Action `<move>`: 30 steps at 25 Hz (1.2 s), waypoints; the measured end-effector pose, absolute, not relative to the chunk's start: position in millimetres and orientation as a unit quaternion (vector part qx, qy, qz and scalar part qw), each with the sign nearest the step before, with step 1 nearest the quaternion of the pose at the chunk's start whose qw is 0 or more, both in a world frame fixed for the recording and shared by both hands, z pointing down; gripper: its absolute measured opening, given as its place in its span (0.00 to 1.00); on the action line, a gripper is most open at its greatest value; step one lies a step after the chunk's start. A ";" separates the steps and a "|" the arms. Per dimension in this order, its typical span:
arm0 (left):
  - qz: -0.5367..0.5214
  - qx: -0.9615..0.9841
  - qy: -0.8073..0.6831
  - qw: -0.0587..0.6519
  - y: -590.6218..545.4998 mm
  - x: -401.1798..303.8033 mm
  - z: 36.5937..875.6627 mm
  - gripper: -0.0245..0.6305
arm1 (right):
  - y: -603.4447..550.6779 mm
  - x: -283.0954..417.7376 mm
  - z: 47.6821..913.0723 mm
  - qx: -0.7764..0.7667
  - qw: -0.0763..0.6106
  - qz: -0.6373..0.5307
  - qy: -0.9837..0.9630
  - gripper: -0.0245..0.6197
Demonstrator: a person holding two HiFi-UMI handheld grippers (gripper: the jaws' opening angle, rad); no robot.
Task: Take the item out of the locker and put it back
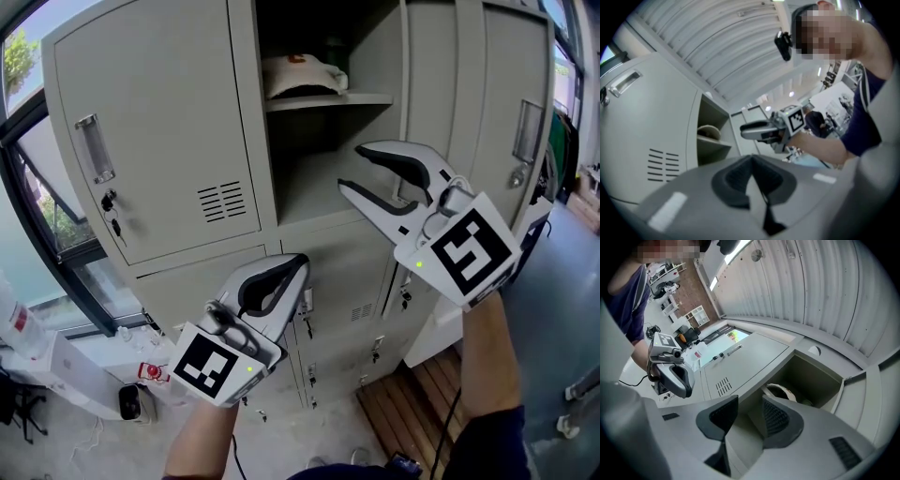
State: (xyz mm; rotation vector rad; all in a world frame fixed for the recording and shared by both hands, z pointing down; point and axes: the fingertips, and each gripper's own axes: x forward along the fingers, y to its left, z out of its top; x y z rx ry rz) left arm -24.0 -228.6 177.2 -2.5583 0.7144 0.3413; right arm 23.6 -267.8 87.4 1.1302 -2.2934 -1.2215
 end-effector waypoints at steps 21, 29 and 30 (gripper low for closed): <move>0.103 -0.936 0.280 0.188 -214.8 -11.6 222.5 0.04 | -203.1 32.7 162.2 0.374 0.084 -0.348 -0.856 0.28; 0.076 -0.932 0.310 0.173 -176.6 24.5 243.4 0.04 | -168.6 65.1 197.0 0.343 0.064 -0.312 -0.884 0.28; 0.074 -0.931 0.313 0.170 -170.6 29.4 245.8 0.04 | -163.1 69.9 200.6 0.340 0.062 -0.306 -0.887 0.28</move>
